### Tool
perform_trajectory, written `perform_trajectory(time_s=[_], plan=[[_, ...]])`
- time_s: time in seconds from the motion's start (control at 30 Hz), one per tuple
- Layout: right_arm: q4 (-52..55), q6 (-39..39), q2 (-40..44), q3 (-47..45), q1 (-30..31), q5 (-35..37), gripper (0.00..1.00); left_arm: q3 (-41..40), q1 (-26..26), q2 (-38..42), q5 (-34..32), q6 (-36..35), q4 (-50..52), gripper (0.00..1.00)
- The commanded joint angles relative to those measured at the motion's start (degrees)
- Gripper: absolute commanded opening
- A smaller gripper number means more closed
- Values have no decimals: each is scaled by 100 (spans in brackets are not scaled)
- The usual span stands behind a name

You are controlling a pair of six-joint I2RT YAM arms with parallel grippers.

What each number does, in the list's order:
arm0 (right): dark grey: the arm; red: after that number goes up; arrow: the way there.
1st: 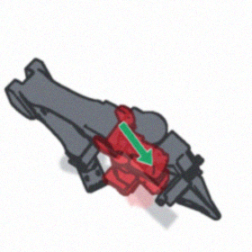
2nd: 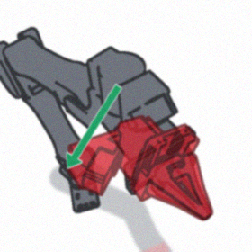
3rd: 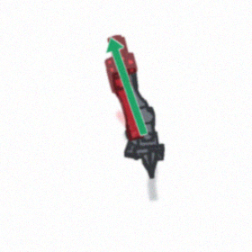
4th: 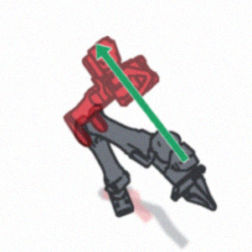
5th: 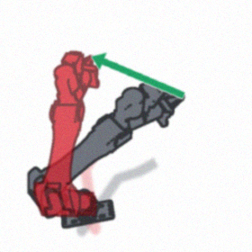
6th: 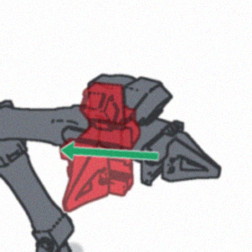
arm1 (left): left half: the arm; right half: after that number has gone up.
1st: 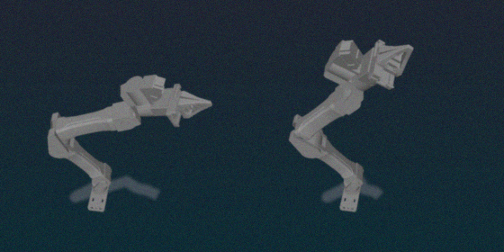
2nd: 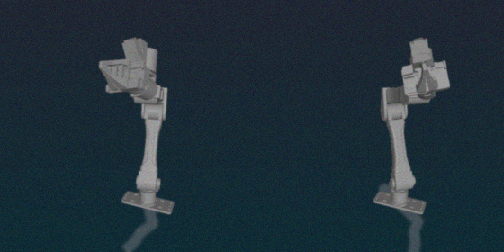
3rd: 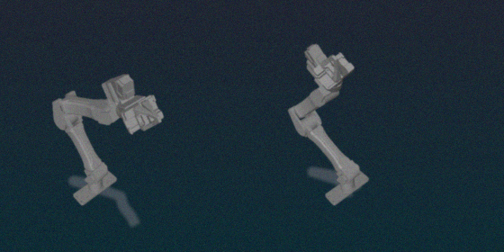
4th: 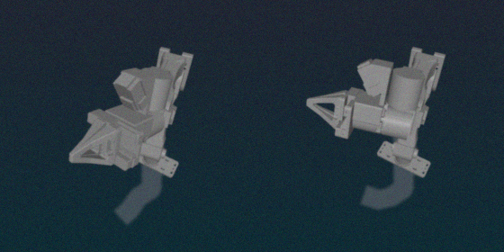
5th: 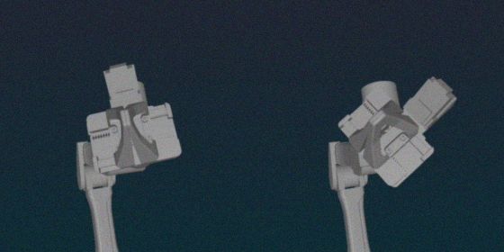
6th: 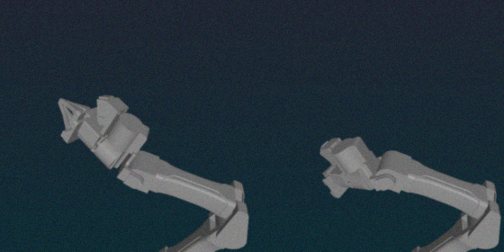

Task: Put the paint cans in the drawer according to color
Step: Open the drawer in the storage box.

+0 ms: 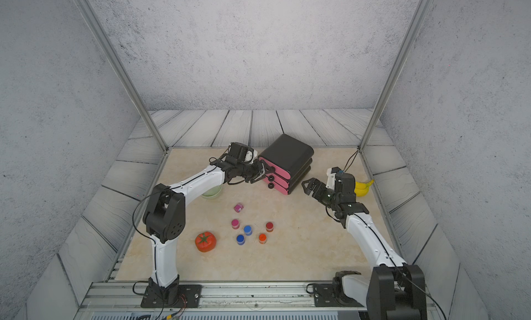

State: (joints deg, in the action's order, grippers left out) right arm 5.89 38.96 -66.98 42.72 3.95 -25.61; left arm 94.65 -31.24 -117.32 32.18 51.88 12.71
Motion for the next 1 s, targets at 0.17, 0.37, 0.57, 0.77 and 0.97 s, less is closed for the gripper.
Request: perform_trajectory(time_s=[0.17, 0.37, 0.57, 0.77, 0.97], plan=[[182, -226, -85, 232, 23, -49, 99, 395, -28, -291, 202, 153, -176, 49], [176, -219, -144, 290, 27, -67, 99, 660, -22, -560, 363, 213, -241, 40], [241, -263, -127, 333, 27, -50, 99, 877, -23, -766, 501, 288, -246, 30], [382, -346, -57, 398, 25, 11, 99, 757, -20, -568, 686, 312, -286, 22], [535, -416, 107, 456, 25, 64, 99, -135, 2, 247, 953, 36, -436, 21]])
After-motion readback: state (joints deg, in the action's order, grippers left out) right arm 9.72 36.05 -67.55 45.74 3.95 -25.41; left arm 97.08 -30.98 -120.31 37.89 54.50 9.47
